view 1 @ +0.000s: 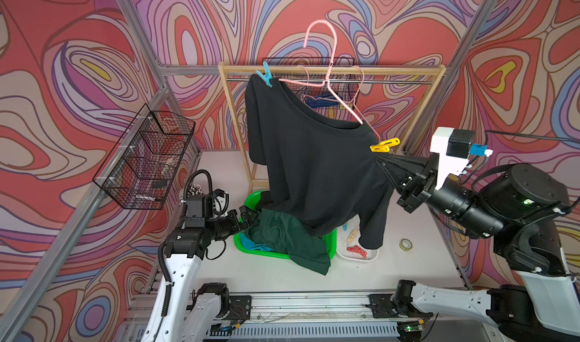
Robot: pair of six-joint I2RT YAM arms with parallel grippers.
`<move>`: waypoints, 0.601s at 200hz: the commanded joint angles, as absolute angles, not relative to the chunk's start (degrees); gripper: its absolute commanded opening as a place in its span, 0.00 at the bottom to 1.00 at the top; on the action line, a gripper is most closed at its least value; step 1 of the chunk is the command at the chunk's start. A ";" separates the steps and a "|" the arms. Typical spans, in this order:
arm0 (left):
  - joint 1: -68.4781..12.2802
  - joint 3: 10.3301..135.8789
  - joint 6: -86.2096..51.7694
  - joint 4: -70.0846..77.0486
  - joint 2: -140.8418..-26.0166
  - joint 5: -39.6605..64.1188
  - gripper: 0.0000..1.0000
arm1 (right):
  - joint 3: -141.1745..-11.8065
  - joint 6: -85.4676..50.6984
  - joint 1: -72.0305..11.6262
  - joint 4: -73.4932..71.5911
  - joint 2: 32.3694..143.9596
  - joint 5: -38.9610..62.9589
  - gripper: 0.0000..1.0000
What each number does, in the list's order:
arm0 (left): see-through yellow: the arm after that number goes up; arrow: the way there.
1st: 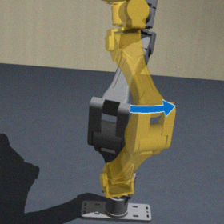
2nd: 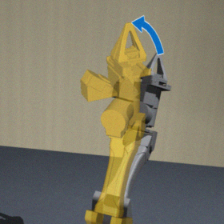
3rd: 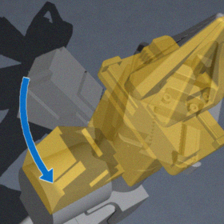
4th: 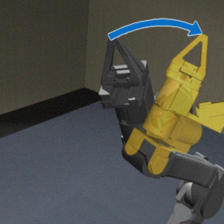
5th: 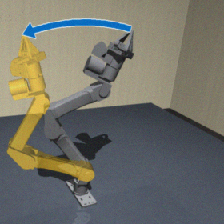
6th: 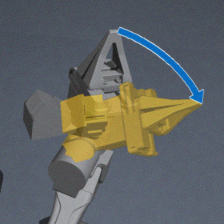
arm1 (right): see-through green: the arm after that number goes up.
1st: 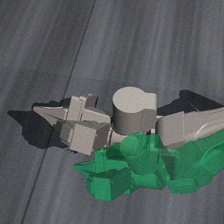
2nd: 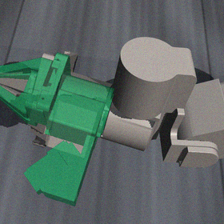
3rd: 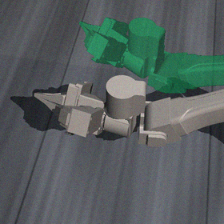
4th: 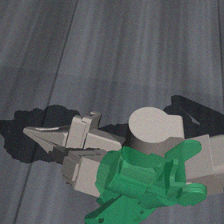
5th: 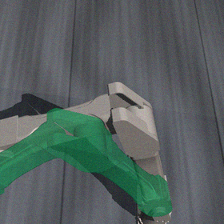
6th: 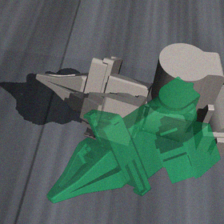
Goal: Remove the clothespins securing t-shirts to the hanger
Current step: Pick up the hanger from the clothes rail.
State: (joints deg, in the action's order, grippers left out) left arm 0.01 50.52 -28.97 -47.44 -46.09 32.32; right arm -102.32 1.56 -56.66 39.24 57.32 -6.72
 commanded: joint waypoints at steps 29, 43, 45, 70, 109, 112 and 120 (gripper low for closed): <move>0.31 50.65 -28.39 -48.82 -44.84 31.73 1.00 | -96.25 -1.68 -56.80 35.20 55.82 -0.71 0.00; 0.26 51.01 -28.22 -49.09 -44.74 31.79 1.00 | -94.19 -2.57 -56.86 34.26 55.48 -0.60 0.00; 0.26 50.99 -28.19 -49.17 -44.74 31.88 1.00 | -93.86 -2.62 -56.86 34.12 55.42 -0.61 0.00; 0.24 52.06 -27.53 -50.19 -44.56 31.68 1.00 | -89.54 -4.29 -56.86 31.98 54.42 -0.43 0.00; 0.26 55.20 -24.40 -53.65 -43.56 30.05 1.00 | -83.50 -6.54 -56.81 29.57 53.70 0.04 0.00; 0.26 55.46 -24.36 -53.82 -43.44 30.26 1.00 | -83.16 -6.76 -56.86 29.47 53.70 0.15 0.00; 0.31 55.95 -24.26 -54.09 -43.12 30.68 1.00 | -81.97 -7.16 -56.84 28.95 53.57 0.38 0.00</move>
State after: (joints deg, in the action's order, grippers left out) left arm 0.01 52.95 -26.68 -50.94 -44.62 31.18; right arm -83.92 -4.75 -56.66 35.62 54.89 -0.78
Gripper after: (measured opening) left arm 0.998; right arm 0.066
